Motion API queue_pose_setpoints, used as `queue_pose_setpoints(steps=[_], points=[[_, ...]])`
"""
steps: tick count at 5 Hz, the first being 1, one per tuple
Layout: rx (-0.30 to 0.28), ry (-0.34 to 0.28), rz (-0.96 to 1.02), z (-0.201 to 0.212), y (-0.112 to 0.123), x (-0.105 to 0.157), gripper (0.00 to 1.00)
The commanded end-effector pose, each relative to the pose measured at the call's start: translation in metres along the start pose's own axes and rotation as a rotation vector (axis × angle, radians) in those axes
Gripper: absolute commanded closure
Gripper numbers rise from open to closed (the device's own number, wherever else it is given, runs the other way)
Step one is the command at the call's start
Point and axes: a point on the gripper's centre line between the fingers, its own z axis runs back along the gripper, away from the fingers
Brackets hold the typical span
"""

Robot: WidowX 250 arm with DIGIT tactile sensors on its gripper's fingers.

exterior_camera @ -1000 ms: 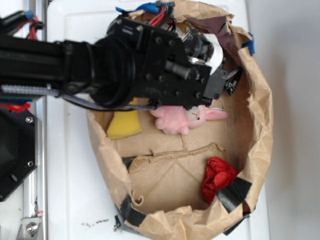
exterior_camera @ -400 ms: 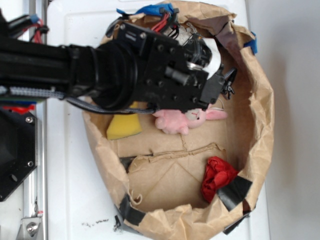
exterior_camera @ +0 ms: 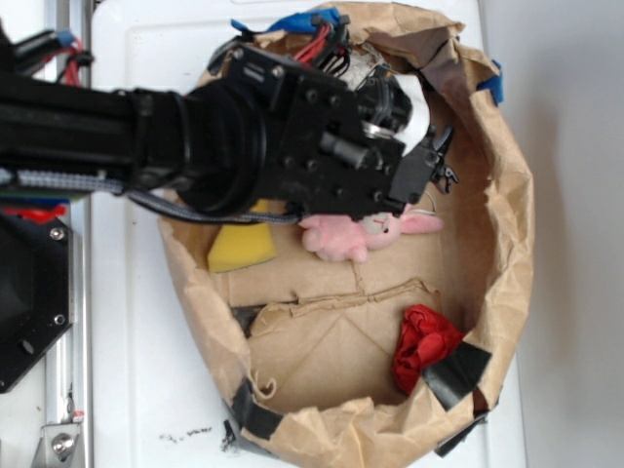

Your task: Grab the white paper.

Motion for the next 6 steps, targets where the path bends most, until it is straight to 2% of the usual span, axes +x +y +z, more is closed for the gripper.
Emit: queue_pose_setpoints(steps=[1, 2, 3, 4, 5, 6], points=[[-0.023, -0.007, 0.027, 0.014, 0.019, 0.024, 1.0], [-0.079, 0.017, -0.07, 0.028, 0.016, 0.031, 1.0], [-0.184, 0.086, -0.227, 0.053, 0.016, 0.038, 1.0], [-0.327, 0.176, -0.437, 0.096, 0.024, 0.036, 1.0], [-0.373, 0.203, -0.51, 0.112, 0.031, 0.032, 1.0], [-0.395, 0.221, -0.609, 0.117, 0.035, 0.027, 1.0]])
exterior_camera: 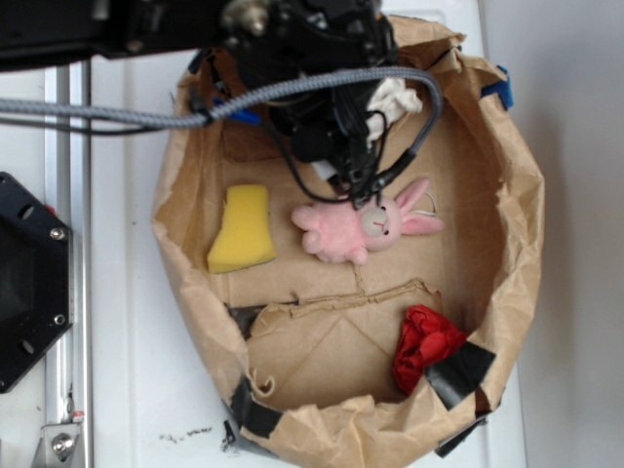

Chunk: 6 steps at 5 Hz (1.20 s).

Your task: Grab the white paper.

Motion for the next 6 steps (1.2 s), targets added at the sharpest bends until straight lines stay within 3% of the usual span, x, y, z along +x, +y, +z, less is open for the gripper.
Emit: queue_pose_setpoints(steps=[1, 2, 3, 6], points=[[-0.031, 0.062, -0.186, 0.023, 0.011, 0.013, 1.0], [-0.055, 0.145, -0.302, 0.025, 0.0, 0.009, 1.0], [-0.034, 0.147, -0.403, 0.024, -0.015, 0.004, 1.0], [-0.009, 0.062, -0.462, 0.02, -0.026, -0.017, 1.0]])
